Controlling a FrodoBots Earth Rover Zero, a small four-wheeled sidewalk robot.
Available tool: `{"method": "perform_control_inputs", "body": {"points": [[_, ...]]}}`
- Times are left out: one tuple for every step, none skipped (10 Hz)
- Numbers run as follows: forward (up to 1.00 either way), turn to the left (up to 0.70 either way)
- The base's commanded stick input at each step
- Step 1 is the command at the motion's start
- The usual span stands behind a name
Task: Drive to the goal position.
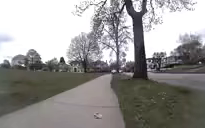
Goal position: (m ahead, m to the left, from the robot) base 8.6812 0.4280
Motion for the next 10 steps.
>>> {"method": "perform_control_inputs", "body": {"points": [[0.85,0.00],[0.85,0.00],[0.85,0.00],[0.85,0.00],[0.85,0.00],[0.85,0.00],[0.85,0.00],[0.85,0.00],[0.85,0.00],[0.85,0.00]]}}
